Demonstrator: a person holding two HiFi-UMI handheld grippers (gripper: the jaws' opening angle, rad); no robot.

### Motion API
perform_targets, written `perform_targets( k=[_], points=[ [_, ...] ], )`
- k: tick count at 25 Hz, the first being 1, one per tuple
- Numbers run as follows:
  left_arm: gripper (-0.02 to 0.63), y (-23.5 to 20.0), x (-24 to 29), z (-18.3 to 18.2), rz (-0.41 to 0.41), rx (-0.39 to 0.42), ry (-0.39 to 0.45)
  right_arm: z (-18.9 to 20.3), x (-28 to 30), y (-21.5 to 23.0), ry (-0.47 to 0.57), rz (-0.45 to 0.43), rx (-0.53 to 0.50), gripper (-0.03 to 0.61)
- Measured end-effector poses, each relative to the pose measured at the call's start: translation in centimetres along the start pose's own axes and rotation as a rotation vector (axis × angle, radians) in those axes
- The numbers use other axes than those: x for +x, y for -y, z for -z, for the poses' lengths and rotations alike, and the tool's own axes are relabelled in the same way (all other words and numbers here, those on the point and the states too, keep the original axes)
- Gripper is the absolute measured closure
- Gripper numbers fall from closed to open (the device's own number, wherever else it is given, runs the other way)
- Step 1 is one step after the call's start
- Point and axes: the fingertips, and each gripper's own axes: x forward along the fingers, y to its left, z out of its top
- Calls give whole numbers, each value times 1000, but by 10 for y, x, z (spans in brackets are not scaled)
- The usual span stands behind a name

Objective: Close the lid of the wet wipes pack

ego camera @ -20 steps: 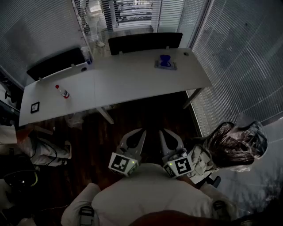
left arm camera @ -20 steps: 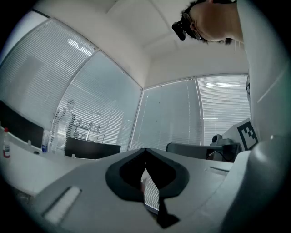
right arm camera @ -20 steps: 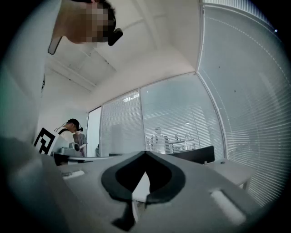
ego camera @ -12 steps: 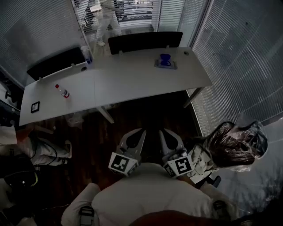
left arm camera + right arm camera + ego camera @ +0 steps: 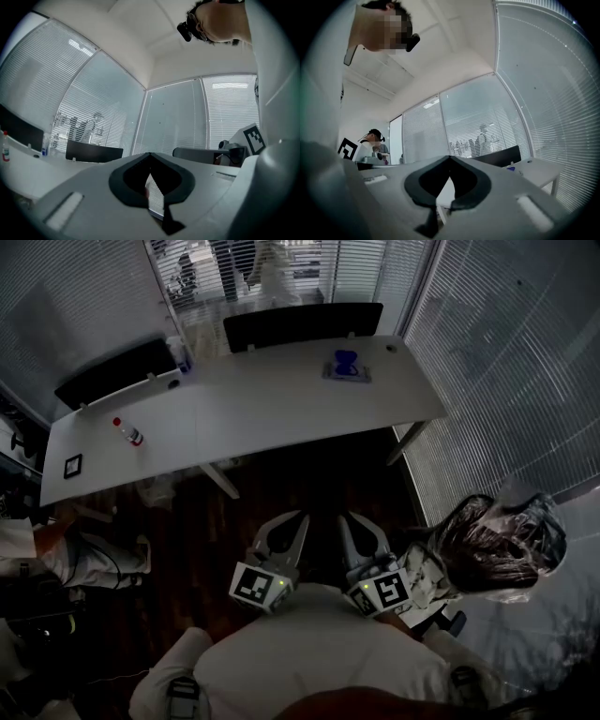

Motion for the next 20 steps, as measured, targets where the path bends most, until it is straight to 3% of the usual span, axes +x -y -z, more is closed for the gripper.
perform_targets(
  k=[20],
  points=[
    [611,59,25,19,-28,5,-9,-6,-53,44,10,-10,37,578]
  ],
)
